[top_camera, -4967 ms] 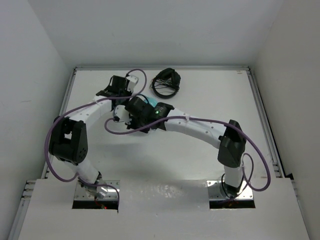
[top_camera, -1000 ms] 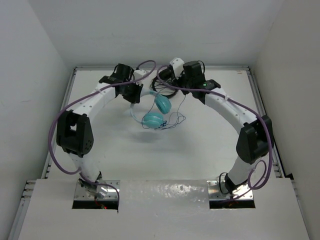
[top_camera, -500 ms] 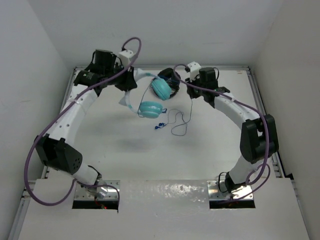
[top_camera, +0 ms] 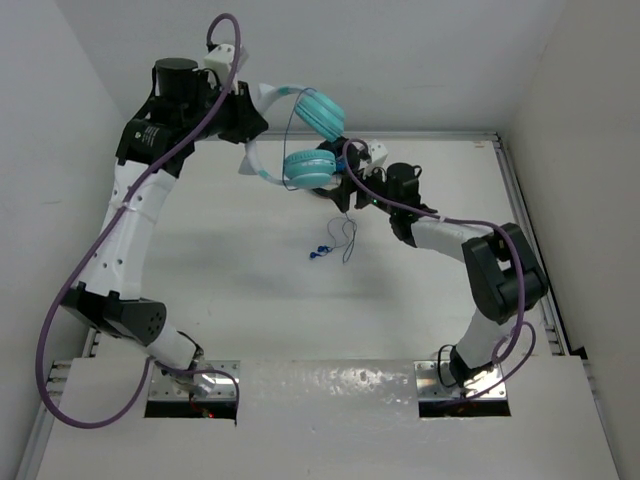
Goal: Wrap the headphones
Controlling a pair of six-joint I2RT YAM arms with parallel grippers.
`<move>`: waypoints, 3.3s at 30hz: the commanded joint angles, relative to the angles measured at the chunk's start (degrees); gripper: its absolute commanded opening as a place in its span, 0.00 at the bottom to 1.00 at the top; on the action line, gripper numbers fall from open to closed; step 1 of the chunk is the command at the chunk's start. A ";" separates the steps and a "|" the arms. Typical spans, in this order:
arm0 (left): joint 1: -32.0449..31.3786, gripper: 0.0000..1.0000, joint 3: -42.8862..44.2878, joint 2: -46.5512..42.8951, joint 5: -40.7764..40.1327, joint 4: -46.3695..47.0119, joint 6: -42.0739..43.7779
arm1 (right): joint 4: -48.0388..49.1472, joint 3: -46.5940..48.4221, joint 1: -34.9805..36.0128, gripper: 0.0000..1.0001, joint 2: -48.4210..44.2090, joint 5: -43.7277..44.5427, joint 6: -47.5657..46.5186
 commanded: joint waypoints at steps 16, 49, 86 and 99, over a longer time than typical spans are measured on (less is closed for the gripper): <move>14.37 0.00 1.86 4.93 7.68 9.80 -23.04 | 17.71 -6.66 2.83 0.00 13.08 2.69 16.16; 8.41 0.00 -31.08 9.16 -41.44 42.84 6.27 | -21.57 0.01 25.34 0.00 -19.59 6.54 -18.55; 5.75 0.00 -18.45 3.00 -8.25 21.94 -3.36 | -13.75 -12.04 11.43 0.00 -24.04 12.88 -13.37; 9.10 0.00 -19.14 6.61 -10.24 25.35 -9.10 | -16.55 2.81 34.11 0.00 -11.44 7.97 -16.88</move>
